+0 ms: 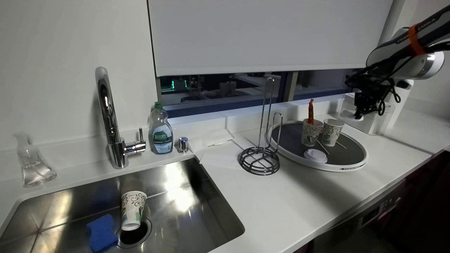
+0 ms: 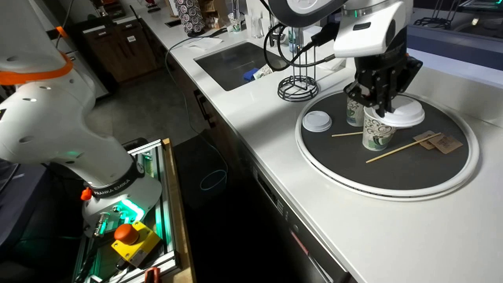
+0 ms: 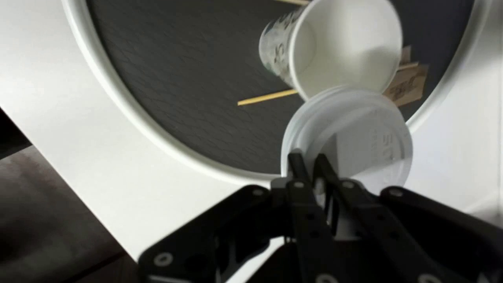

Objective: Remove the lid from the coffee cup on the right.

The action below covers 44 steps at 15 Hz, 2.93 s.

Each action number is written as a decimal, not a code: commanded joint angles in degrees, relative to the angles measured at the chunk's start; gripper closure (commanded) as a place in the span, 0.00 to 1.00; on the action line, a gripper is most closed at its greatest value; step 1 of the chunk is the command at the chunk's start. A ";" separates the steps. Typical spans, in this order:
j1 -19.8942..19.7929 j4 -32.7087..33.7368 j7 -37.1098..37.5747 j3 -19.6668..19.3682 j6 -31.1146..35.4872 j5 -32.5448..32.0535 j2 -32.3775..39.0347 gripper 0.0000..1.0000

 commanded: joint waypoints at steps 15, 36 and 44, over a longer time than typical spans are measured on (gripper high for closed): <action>-1.34 -7.62 10.60 -1.59 7.57 -0.69 7.17 0.98; 1.72 7.13 17.20 -4.70 11.58 -0.30 16.90 0.34; -2.41 -2.77 5.68 -4.89 13.51 0.74 -5.39 0.00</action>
